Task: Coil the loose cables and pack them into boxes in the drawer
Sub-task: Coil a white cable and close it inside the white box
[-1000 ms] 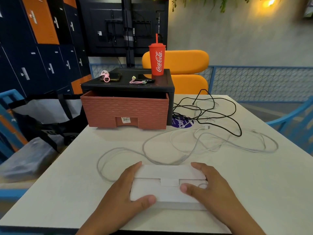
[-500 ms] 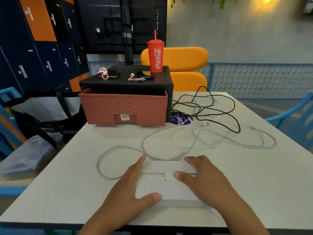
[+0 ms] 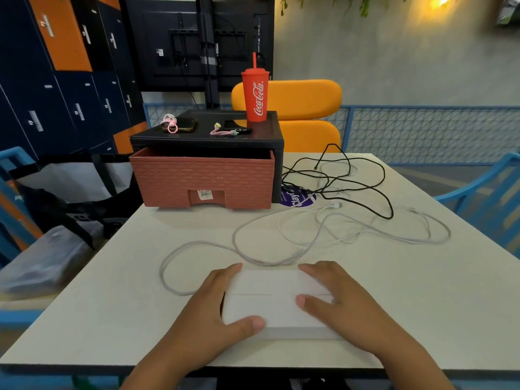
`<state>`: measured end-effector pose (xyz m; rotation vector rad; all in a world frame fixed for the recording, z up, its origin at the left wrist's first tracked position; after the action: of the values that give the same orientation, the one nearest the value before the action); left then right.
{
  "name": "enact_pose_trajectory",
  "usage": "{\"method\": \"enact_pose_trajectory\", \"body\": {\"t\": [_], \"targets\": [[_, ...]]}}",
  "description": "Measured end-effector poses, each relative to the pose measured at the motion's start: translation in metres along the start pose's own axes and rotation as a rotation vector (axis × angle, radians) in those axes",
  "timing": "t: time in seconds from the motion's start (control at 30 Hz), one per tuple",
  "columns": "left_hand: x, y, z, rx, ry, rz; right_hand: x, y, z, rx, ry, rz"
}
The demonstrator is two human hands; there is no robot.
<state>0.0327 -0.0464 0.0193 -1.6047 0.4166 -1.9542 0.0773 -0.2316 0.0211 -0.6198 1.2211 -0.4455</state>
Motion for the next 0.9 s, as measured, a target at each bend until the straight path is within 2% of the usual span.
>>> {"method": "enact_pose_trajectory", "body": {"t": [0.1, 0.2, 0.3, 0.4, 0.5, 0.6, 0.73, 0.9], "targets": [[0.006, -0.003, 0.003, -0.046, 0.034, 0.063, 0.007, -0.004, -0.011, -0.090, 0.021, 0.111], [0.016, -0.001, 0.007, -0.112, 0.085, 0.182, 0.019, -0.008, -0.019, -0.125, 0.013, 0.075], [0.030, 0.004, 0.011, -0.160, 0.133, 0.289, 0.012, -0.018, -0.020, -0.081, -0.032, 0.106], [0.045, 0.010, 0.014, -0.205, 0.162, 0.315, -0.008, -0.039, -0.018, -0.002, -0.089, 0.294], [0.056, 0.022, 0.017, -0.239, 0.154, 0.167, -0.029, -0.071, -0.014, 0.086, -0.165, 0.474], [0.075, 0.045, 0.021, -0.261, 0.122, -0.128, -0.050, -0.091, -0.009, 0.146, -0.245, 0.515], [0.109, 0.073, 0.025, -0.262, 0.093, -0.476, -0.053, -0.093, 0.002, 0.235, -0.191, 0.623], [0.131, 0.084, 0.035, -0.286, 0.115, -0.699, -0.023, -0.071, 0.009, 0.080, -0.100, 0.529]]}}
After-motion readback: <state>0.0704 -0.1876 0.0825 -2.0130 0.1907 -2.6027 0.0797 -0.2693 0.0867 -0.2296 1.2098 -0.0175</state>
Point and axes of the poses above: each hand's wrist, its own z-axis towards the middle knuckle, its own y-axis out of the palm, x = y × z, the point moved 10 cm from there along z, towards the middle knuckle, and after that the axes turned 14 degrees about x, right-handed, at the moved point
